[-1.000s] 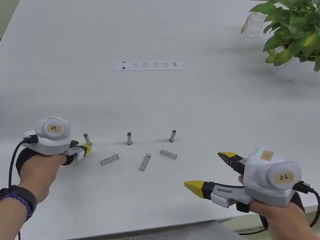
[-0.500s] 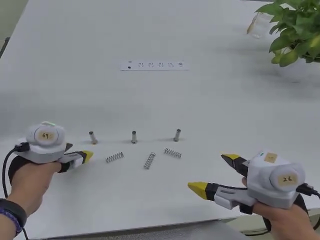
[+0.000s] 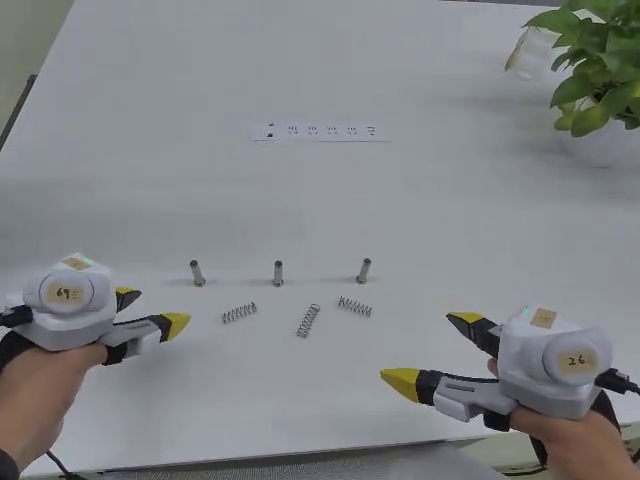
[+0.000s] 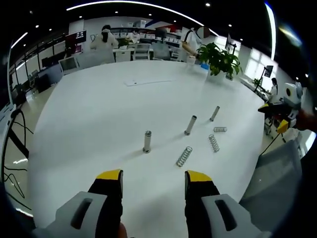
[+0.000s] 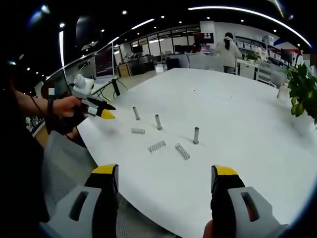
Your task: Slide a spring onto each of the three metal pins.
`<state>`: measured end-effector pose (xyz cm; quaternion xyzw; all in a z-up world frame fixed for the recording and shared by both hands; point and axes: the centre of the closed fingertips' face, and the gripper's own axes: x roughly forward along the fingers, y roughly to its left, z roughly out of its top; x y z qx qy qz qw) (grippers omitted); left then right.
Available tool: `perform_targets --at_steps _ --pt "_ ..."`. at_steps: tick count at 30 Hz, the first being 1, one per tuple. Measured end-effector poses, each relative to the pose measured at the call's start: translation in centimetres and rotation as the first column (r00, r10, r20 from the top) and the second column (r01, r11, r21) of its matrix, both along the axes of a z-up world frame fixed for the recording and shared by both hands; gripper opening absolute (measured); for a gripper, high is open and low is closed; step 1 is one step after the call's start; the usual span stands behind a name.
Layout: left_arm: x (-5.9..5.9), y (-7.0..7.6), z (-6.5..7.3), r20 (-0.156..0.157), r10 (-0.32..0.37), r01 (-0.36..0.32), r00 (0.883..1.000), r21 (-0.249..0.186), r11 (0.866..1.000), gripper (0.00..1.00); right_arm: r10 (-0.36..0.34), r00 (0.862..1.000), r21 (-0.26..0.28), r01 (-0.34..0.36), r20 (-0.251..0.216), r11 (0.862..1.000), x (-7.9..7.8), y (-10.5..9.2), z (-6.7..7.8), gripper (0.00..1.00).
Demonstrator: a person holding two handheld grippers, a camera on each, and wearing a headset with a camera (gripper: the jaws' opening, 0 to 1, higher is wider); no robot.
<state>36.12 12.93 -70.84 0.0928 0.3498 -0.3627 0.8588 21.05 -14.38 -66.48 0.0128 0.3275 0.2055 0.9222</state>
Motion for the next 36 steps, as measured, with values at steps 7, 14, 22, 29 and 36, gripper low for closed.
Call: perform_targets --at_steps 7,14,22,29,36 --pt "-1.2 0.7 1.5 0.024 -0.012 0.012 1.000 -0.023 1.000 0.53 0.007 1.000 0.004 -0.007 -0.001 1.000 0.0 0.3 -0.1 0.75" --pt "-2.5 1.8 3.4 0.063 -0.022 0.023 0.998 -0.019 1.000 0.56 0.024 1.000 0.003 -0.024 0.000 1.000 0.2 0.9 -0.1 0.75" --pt "-3.5 2.1 5.6 0.096 -0.002 0.008 0.995 -0.063 0.998 0.63 0.033 0.999 0.005 -0.033 0.002 0.999 0.5 1.2 -0.2 0.76" --pt "-4.9 1.9 6.0 0.095 -0.019 0.026 0.995 -0.075 0.997 0.71 0.045 0.999 0.009 -0.045 0.002 0.999 0.7 1.5 -0.2 0.75" --pt "-5.7 2.4 6.2 0.086 -0.005 0.012 0.996 -0.080 0.997 0.74 0.050 0.999 0.010 -0.050 -0.003 0.999 0.7 1.6 -0.4 0.76"
